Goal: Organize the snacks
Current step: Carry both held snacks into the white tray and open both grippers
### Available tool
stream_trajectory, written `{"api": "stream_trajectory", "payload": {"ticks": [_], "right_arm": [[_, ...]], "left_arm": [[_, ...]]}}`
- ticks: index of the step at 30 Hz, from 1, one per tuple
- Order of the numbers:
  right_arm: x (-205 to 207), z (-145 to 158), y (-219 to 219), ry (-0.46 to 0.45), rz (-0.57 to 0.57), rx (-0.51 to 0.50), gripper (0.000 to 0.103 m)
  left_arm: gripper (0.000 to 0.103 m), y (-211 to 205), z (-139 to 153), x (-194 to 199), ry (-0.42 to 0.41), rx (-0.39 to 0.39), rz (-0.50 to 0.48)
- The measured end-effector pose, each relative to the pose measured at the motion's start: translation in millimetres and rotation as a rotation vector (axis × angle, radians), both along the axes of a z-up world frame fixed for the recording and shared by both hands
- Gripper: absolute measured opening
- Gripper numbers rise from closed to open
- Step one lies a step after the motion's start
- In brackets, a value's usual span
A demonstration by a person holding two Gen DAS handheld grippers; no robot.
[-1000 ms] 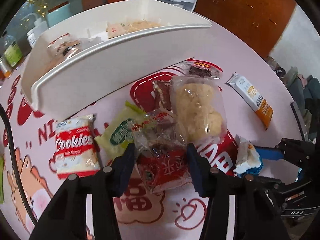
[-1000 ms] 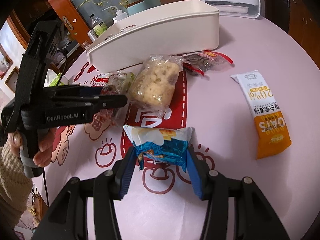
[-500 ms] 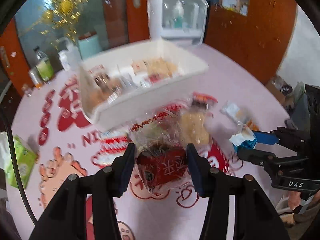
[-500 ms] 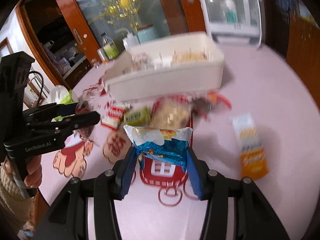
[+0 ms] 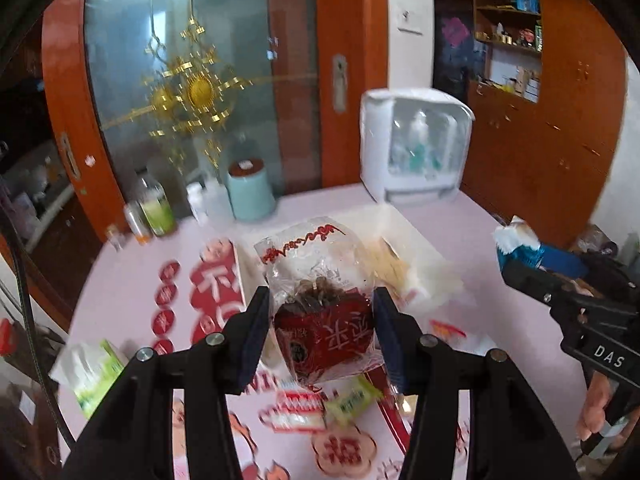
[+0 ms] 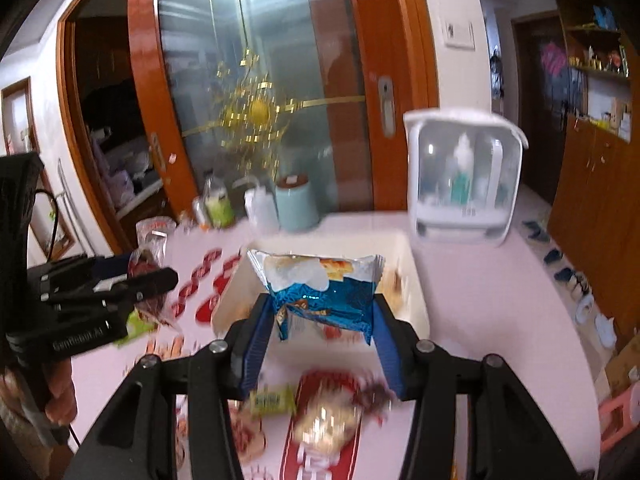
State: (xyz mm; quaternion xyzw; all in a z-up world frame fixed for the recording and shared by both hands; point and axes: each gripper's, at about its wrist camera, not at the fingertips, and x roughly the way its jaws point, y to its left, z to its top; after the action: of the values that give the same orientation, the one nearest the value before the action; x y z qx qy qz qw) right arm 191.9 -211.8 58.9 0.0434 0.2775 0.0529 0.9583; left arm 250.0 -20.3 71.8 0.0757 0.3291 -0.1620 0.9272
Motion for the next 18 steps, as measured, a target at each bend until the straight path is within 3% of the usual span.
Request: {"api": "stream_trajectory", "payload": {"ticks": [7, 11, 15, 16, 18], "right_arm": [[70, 7, -5, 0.0, -0.073, -0.004, 0.05], [112, -15, -11, 0.074, -0.101, -0.017, 0.05], [150, -48, -6, 0.163, -0.1, -0.066, 0.054], [156, -55, -4, 0.187, -0.098, -0.078, 0.056], [167, -73, -1, 0.245, -0.113, -0.106, 0.056]], "left_arm": [[0.05, -19, 8, 63, -0.022, 0.045, 0.075], [0.05, -27, -17, 104, 0.044, 0.04, 0.111], [0.051, -42, -52, 138, 0.108, 0.086, 0.136], [0.052, -44, -58, 142, 0.124, 0.091, 0.134], [0.069, -50, -72, 153, 0.161, 0.121, 0.146]]}}
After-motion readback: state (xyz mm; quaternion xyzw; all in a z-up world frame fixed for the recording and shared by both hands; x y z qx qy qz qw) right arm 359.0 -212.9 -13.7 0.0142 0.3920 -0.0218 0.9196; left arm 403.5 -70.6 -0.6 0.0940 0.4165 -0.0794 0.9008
